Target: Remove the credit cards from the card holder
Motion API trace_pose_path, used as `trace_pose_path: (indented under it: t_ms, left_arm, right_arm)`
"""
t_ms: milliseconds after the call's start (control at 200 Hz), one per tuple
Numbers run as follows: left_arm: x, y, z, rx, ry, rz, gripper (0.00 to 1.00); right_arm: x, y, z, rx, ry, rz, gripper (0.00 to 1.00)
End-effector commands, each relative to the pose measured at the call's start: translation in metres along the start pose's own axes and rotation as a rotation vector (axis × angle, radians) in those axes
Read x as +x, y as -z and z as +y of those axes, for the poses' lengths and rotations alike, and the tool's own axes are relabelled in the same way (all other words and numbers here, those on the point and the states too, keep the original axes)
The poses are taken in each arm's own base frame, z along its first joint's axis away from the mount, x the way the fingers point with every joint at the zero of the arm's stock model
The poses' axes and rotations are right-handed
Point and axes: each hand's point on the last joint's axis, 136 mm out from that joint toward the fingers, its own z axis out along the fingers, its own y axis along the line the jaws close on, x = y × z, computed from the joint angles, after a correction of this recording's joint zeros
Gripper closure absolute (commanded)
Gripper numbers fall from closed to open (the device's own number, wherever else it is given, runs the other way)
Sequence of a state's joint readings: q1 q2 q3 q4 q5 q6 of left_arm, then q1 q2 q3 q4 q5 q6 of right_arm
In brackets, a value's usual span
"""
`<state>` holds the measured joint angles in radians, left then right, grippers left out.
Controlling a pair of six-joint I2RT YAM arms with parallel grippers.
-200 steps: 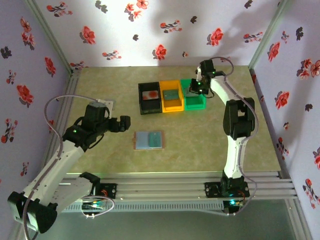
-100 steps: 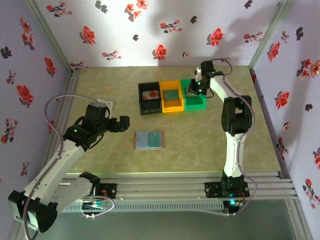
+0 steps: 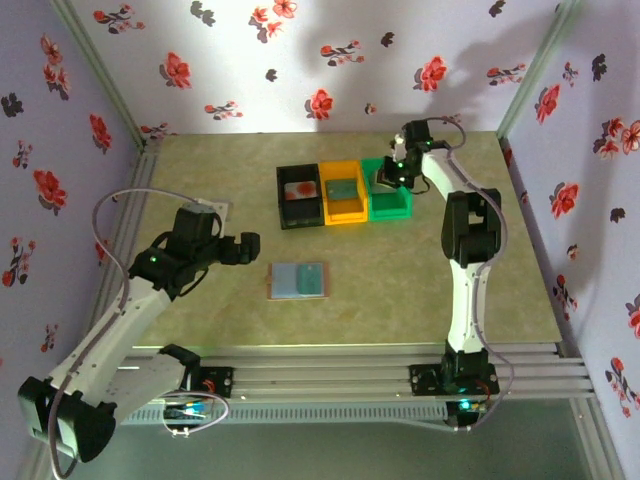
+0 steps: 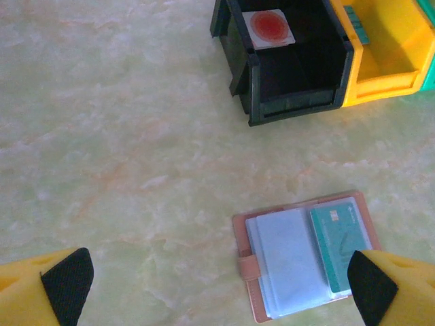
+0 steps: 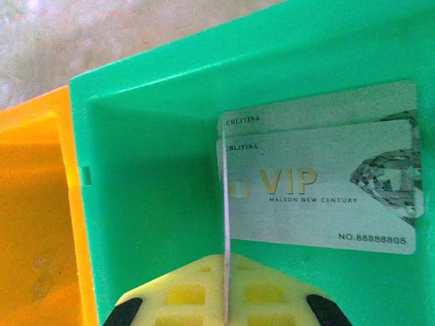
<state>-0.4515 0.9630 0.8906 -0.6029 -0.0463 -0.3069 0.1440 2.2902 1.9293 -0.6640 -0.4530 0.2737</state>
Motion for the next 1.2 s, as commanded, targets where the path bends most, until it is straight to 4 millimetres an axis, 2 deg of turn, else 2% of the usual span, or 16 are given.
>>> trace_pose_path:
  t_ms: [0, 410, 1195]
  left_arm:
    - [-0.01, 0.006, 0.002, -0.018, -0.019, -0.024, 0.0]
    - [-0.01, 0.006, 0.002, -0.019, -0.022, -0.021, 0.0]
    - [-0.01, 0.007, 0.002, -0.018, -0.026, -0.023, 0.0]
  right_arm:
    - [0.002, -0.001, 0.0, -0.022, 0.005, 0.029, 0.98]
    - [0.004, -0.005, -0.006, -0.001, 0.0, 0.055, 0.85]
    - [-0.007, 0.008, -0.007, 0.059, -0.001, 0.032, 0.75]
